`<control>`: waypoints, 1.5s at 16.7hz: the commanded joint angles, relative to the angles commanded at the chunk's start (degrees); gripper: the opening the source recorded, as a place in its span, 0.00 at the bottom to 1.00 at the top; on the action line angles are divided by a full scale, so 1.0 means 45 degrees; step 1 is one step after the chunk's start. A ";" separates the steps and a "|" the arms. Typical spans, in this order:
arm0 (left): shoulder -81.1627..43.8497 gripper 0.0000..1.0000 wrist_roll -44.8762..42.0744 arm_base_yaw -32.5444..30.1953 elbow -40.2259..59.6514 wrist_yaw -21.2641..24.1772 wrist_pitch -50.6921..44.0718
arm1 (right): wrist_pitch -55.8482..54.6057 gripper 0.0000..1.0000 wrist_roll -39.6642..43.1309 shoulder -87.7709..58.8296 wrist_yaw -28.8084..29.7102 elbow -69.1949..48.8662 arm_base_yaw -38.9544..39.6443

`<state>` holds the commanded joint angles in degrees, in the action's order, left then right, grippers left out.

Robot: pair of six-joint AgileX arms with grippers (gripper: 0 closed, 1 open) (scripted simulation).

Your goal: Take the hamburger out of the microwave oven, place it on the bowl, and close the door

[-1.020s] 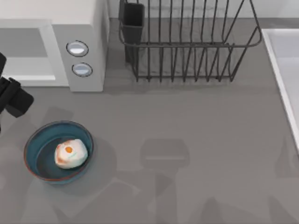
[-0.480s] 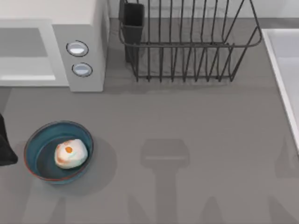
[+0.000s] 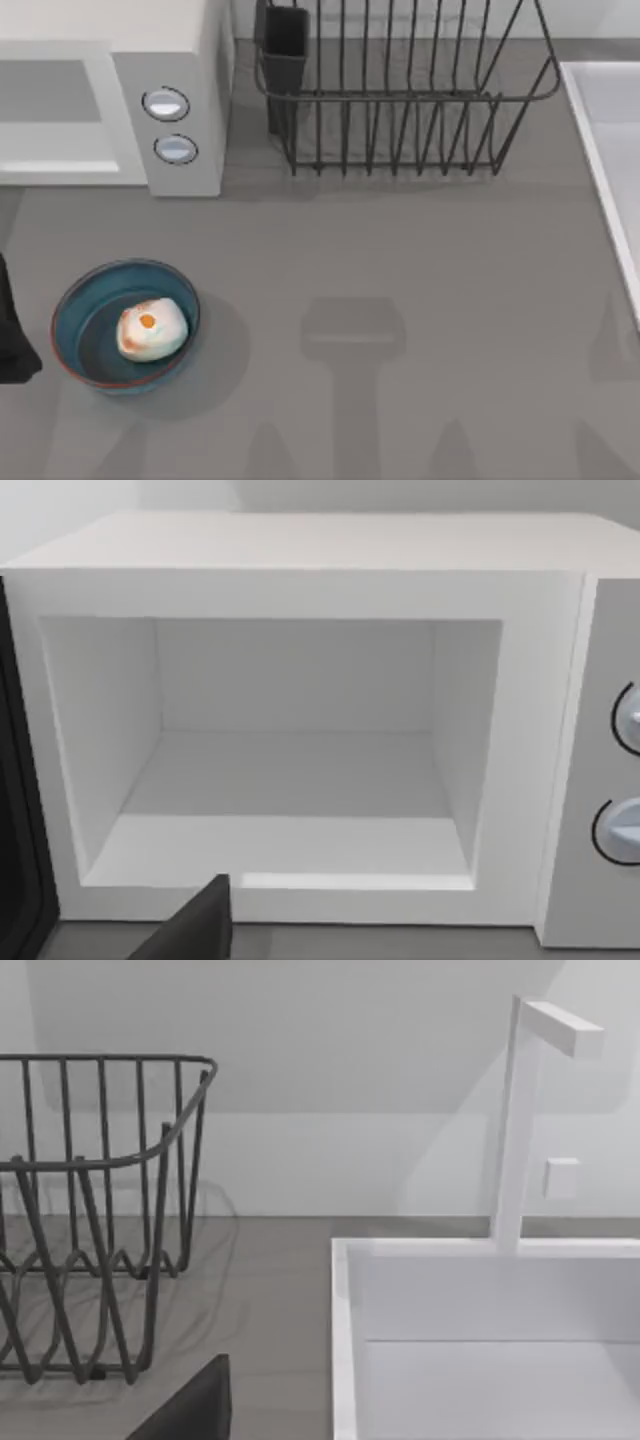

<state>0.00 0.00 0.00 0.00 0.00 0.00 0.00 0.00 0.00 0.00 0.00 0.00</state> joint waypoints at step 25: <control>-0.0003 0.00 0.0002 -0.0001 0.0003 0.0000 -0.0002 | 0.0000 1.00 0.0000 0.0000 0.0000 0.0000 0.0000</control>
<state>-0.02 0.01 -0.01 0.01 0.00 -0.01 0.00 0.00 0.00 0.00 0.00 0.00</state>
